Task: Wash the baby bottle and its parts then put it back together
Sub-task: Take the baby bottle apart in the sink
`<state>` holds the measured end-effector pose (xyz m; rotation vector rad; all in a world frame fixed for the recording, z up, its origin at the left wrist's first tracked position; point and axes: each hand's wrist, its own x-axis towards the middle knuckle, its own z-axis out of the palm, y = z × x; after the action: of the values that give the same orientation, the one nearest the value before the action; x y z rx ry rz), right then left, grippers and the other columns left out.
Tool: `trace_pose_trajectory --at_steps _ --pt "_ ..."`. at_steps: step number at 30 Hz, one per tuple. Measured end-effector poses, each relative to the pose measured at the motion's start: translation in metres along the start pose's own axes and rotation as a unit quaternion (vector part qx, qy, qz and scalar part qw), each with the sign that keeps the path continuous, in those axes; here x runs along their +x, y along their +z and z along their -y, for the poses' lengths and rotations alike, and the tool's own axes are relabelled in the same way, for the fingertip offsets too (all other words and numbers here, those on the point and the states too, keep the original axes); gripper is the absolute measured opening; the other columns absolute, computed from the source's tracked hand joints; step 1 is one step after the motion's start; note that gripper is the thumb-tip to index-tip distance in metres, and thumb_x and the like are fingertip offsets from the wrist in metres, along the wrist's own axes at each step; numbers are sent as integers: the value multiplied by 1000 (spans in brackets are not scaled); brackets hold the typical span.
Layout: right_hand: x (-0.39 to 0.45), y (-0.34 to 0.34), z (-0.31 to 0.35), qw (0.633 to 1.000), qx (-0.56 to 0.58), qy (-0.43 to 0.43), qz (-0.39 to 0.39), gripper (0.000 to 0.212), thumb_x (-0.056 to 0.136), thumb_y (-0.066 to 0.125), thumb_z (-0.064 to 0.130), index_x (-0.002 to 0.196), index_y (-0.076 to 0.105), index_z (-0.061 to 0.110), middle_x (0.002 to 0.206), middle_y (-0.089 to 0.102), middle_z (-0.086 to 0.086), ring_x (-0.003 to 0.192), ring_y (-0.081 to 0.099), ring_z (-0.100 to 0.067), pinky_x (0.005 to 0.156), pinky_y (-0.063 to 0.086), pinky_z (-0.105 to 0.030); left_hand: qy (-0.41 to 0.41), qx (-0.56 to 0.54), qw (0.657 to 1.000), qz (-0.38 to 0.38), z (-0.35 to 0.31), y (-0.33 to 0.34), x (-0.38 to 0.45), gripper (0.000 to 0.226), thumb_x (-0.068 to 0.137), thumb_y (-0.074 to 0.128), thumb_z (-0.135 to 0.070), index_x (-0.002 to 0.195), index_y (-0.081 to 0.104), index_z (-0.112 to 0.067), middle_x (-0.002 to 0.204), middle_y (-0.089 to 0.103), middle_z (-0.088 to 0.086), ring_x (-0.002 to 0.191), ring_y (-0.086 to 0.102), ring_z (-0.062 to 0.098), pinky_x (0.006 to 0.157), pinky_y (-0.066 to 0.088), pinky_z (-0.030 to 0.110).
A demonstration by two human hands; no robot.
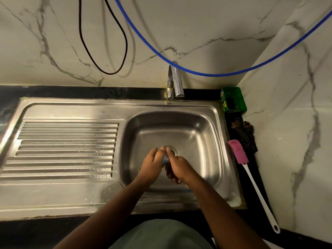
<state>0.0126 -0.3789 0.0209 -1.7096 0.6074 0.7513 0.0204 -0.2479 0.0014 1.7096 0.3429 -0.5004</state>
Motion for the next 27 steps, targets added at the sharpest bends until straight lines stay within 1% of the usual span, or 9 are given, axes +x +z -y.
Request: trace_pose_trajectory --at_steps 3,5,8,11,15,18,21,24,27 --pt "5 8 -6 998 48 -31 2 59 101 38 69 76 60 20 57 51 0 46 44 -12 44 34 -23 2 0 1000 -3 -7 3 0 32 108 47 -38 101 66 -13 81 64 2 72 59 14 65 46 29" --pt "10 11 -10 990 -31 -124 -55 56 106 38 58 83 66 15 60 57 0 51 52 -14 50 40 -25 -23 -13 1000 2 -11 4 -1 35 108 44 -37 101 66 -12 78 64 2 68 59 12 61 45 28" --pt "17 7 -19 911 -235 -297 -162 52 110 38 45 92 73 10 71 70 -4 61 63 -14 61 47 -24 -109 -81 991 13 -15 4 0 39 107 41 -37 84 62 -14 63 57 0 51 48 9 48 37 25" --pt "21 1 -26 836 -296 -414 -206 50 107 39 45 83 67 12 67 67 -4 57 58 -16 58 41 -24 -164 -116 978 56 -13 -1 1 42 106 40 -42 79 59 -15 59 51 1 46 38 10 41 30 23" --pt "15 -4 -17 969 -79 -232 -21 47 110 41 43 88 65 8 63 66 -11 51 63 -23 50 52 -32 -49 -22 995 79 -11 -8 0 35 110 39 -33 92 61 -13 68 56 1 54 49 10 50 40 25" --pt "12 -11 -9 986 61 -126 95 53 109 37 48 87 62 7 68 67 -13 56 63 -25 53 52 -31 -29 -63 995 77 -7 -16 -2 38 112 36 -33 92 60 -10 64 57 0 53 49 11 48 40 22" --pt "16 -14 -12 981 151 -104 67 53 109 40 47 96 68 4 76 70 -13 60 65 -21 55 55 -32 -55 -76 993 71 0 -21 3 46 112 36 -42 100 62 -5 69 59 5 53 50 11 50 41 23" --pt "33 -19 -27 995 2 -103 -5 40 101 58 49 100 74 12 78 72 -5 62 69 -17 61 60 -31 -84 -87 992 36 8 -20 7 41 108 50 -45 118 61 -7 91 67 13 68 61 15 59 52 26" --pt "64 -22 -57 955 -272 -99 -62 30 92 72 49 85 69 20 80 69 1 71 64 -15 67 52 -30 -92 -72 992 43 22 -21 8 35 100 67 -40 119 64 -11 106 71 14 83 68 20 78 56 33"
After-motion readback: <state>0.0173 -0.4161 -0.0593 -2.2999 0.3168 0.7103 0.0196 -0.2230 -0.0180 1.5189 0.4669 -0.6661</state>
